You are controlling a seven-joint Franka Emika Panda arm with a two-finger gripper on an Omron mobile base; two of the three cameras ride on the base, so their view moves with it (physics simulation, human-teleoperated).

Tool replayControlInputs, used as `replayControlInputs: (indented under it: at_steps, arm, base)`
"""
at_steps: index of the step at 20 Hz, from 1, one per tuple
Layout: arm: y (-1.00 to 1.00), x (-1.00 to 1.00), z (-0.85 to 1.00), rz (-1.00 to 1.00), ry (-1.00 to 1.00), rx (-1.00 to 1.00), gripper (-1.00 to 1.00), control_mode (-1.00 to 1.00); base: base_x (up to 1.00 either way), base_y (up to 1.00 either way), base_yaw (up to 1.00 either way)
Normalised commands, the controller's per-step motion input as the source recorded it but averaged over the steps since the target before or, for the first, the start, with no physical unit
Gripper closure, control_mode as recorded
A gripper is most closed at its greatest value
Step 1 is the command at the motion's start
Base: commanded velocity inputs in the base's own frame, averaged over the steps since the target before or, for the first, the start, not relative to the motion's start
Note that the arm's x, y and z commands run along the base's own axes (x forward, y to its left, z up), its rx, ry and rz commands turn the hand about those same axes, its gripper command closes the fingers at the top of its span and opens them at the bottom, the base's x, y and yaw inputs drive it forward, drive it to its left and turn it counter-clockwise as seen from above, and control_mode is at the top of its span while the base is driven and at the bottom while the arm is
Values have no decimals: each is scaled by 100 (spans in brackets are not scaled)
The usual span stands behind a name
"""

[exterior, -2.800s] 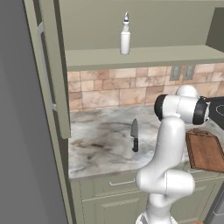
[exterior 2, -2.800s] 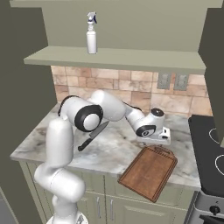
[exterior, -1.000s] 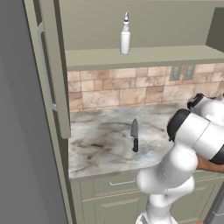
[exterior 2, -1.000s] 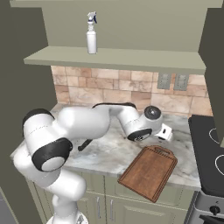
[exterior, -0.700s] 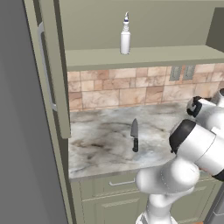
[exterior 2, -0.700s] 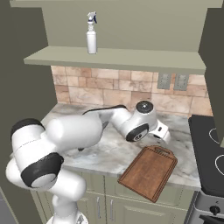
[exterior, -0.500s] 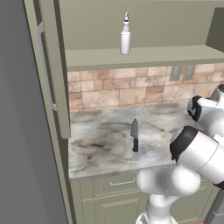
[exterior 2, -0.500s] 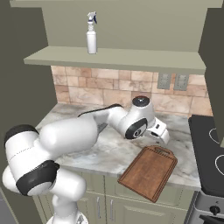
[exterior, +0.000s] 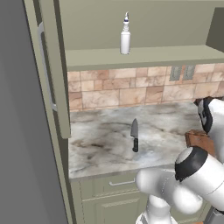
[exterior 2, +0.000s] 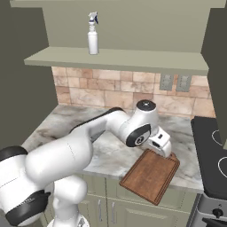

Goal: Move the cutting board and knife to the sink. Then move spray from the cabinet to the counter.

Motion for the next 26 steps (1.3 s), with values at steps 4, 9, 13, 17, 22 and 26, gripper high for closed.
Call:
replayControlInputs:
  at_steps: [4,9,13,17,22,26]
  arm:
    - [4,-56,8,-13,5,19,-100,-100]
    - [5,-55,9,-17,0,14,-100,-100]
    - [3,-44,14,-27,4,12,-100,-100]
    - [0,-40,4,-28,5,15,-100,-100]
    - [0,-48,-1,-26,1,17,-100,-100]
    - [0,-53,-11,-27,-2,27,-100,-100]
  base:
    - [0,0,0]
    - [0,0,0]
    - [0,0,0]
    - [0,0,0]
    - [0,0,0]
    - [0,0,0]
